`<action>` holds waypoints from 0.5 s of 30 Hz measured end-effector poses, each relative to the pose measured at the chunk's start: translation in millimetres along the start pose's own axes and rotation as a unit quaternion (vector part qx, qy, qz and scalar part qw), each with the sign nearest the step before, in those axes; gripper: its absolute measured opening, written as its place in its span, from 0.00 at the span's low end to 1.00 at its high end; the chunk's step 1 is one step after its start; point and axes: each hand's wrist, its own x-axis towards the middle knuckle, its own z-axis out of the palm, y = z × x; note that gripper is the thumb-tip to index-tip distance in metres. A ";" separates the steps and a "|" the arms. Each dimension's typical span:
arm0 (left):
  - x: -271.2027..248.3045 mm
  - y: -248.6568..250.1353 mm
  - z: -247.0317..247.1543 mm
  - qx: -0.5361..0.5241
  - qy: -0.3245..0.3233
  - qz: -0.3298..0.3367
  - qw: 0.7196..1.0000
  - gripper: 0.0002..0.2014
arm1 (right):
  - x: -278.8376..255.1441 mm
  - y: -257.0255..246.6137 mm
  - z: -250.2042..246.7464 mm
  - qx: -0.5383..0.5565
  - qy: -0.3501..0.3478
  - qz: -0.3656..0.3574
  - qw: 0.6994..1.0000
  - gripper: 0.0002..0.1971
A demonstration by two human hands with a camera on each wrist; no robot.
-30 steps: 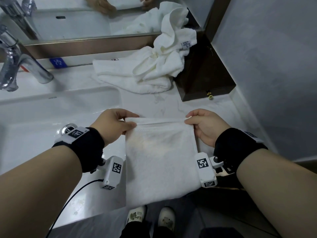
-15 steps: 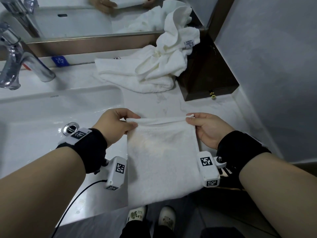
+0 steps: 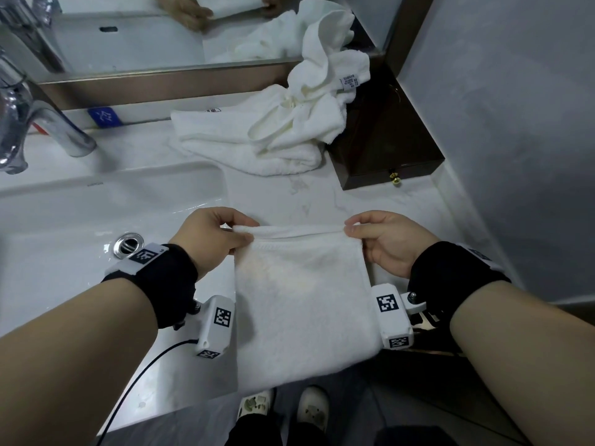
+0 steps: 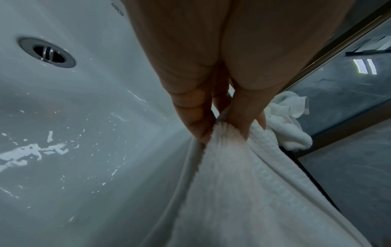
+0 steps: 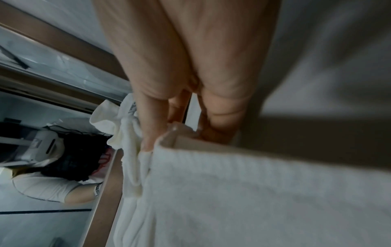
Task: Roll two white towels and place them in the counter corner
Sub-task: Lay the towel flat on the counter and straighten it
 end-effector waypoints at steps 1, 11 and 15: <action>0.6 -0.1 0.3 0.003 0.002 -0.002 1.000 0.15 | 0.7 -0.2 -0.6 0.008 0.001 0.004 1.000 0.03; -4.7 9.3 2.8 0.150 0.037 0.036 0.987 0.15 | 6.8 -2.1 0.4 -0.323 0.061 -0.118 0.937 0.10; -3.6 12.8 6.4 0.230 0.048 0.071 0.969 0.15 | 9.7 -3.2 6.8 -0.436 0.042 -0.175 0.882 0.17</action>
